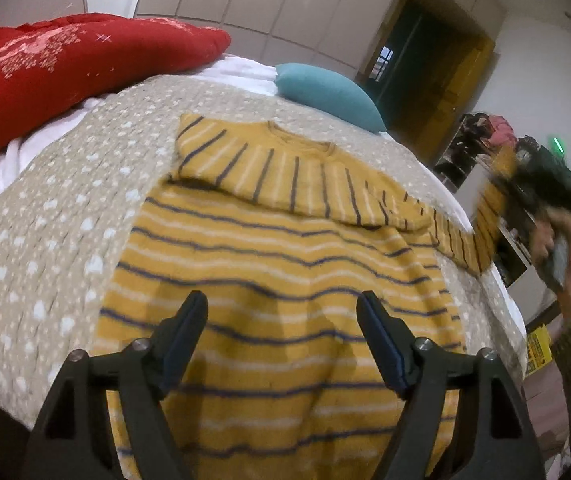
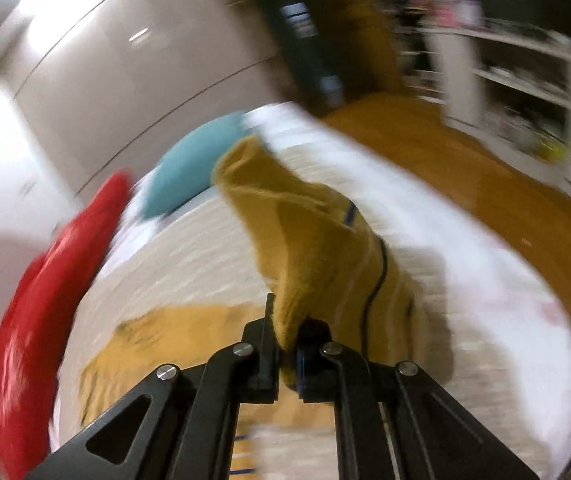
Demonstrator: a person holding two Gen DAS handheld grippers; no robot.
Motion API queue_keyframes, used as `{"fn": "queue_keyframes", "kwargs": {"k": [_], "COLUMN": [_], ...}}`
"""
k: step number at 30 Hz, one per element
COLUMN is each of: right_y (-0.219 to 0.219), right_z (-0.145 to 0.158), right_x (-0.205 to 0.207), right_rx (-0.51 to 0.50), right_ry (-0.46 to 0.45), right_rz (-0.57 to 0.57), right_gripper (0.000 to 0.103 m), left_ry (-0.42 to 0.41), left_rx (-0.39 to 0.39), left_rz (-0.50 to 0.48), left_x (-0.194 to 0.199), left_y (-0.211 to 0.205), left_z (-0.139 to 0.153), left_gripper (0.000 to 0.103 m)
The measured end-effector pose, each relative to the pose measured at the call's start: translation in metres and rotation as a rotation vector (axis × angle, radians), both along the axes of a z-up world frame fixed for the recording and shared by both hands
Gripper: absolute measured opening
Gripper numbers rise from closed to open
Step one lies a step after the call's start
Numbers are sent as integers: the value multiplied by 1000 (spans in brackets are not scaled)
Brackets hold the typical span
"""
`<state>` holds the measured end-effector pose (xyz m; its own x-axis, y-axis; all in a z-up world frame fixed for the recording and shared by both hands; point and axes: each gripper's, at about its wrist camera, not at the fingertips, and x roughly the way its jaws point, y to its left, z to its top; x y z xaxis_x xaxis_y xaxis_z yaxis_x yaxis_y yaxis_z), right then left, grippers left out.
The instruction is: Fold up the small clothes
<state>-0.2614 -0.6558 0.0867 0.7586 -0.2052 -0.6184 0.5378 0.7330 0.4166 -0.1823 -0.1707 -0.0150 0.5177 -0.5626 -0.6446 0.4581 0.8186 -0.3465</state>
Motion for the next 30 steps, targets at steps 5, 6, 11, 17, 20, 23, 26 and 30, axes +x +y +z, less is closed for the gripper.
{"fn": "queue_keyframes", "kwargs": {"k": [5, 6, 11, 17, 20, 23, 26, 30], "right_y": [117, 139, 222, 281, 297, 310, 325, 341], "right_z": [-3, -7, -47, -85, -98, -109, -116, -124], "right_x": [103, 117, 190, 223, 232, 234, 237, 238], "right_rx": [-18, -20, -18, -88, -124, -141, -166, -159], "right_ry": [2, 10, 89, 190, 232, 250, 267, 271], "right_rz": [285, 320, 464, 538, 587, 629, 667, 708], "right_gripper": [6, 6, 6, 6, 9, 9, 12, 20], "left_ry": [-35, -38, -40, 10, 34, 50, 55, 60], "left_rx": [-25, -35, -65, -74, -88, -93, -89, -79], "left_rz": [52, 64, 144, 188, 196, 200, 198, 203], "left_x": [-7, -7, -4, 8, 12, 15, 15, 17], "left_y": [41, 48, 87, 110, 116, 117, 115, 112], "left_z": [6, 7, 6, -11, -18, -23, -24, -25], "left_gripper": [78, 79, 81, 81, 81, 81, 81, 81]}}
